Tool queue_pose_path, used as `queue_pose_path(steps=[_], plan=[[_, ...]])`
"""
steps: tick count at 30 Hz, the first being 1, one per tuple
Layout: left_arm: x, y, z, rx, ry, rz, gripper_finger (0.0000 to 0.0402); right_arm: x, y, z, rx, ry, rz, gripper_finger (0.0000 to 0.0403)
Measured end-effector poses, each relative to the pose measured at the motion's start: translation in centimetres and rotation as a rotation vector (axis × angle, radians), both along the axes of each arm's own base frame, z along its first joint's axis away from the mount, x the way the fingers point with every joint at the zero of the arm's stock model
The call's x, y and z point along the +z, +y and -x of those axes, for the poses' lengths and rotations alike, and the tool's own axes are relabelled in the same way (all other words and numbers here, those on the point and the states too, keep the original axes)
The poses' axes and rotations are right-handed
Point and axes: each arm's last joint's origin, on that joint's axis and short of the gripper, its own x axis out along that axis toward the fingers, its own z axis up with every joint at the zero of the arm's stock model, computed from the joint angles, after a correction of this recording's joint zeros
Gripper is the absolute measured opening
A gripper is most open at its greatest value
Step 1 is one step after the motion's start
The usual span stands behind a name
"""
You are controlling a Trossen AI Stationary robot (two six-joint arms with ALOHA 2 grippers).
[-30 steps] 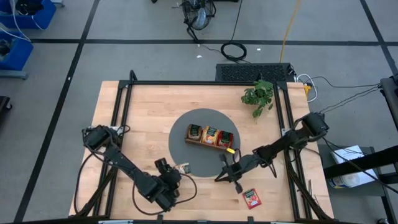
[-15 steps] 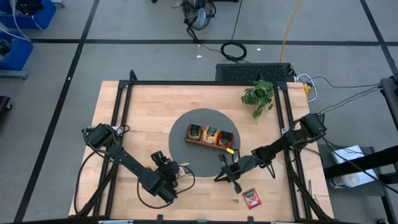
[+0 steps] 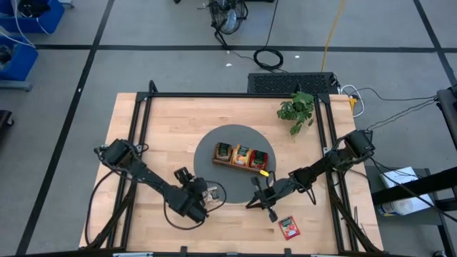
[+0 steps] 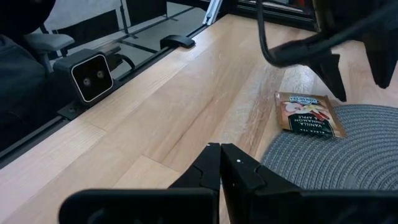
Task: Pick & Place Tea
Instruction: Put the gold tea bag into the left compartment of the wooden organizer
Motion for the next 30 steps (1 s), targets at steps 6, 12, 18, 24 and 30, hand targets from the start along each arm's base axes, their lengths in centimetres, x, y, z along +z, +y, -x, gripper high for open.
queue_pose_path(steps=[6,12,18,24,30], plan=[[-0.6,0.0,-0.3,-0.030,-0.027,0.054,0.0225,0.0,0.0,0.0,0.001,0.000,0.004,0.0001],[-0.7,-0.9,-0.5,-0.055,-0.072,0.097,0.0225,-0.1,0.0,0.0,0.001,0.004,0.006,0.0002],[-0.5,-2.0,-0.6,-0.065,-0.101,0.159,0.0225,-0.1,0.0,0.0,0.001,0.006,0.007,0.0001],[-0.5,-3.2,-0.8,-0.116,-0.156,0.228,0.0225,-0.2,0.0,0.1,0.001,0.022,0.014,0.0001],[-0.5,-4.5,-1.4,-0.220,-0.215,0.294,0.0225,-0.2,0.0,0.1,0.001,0.022,0.014,0.0001]])
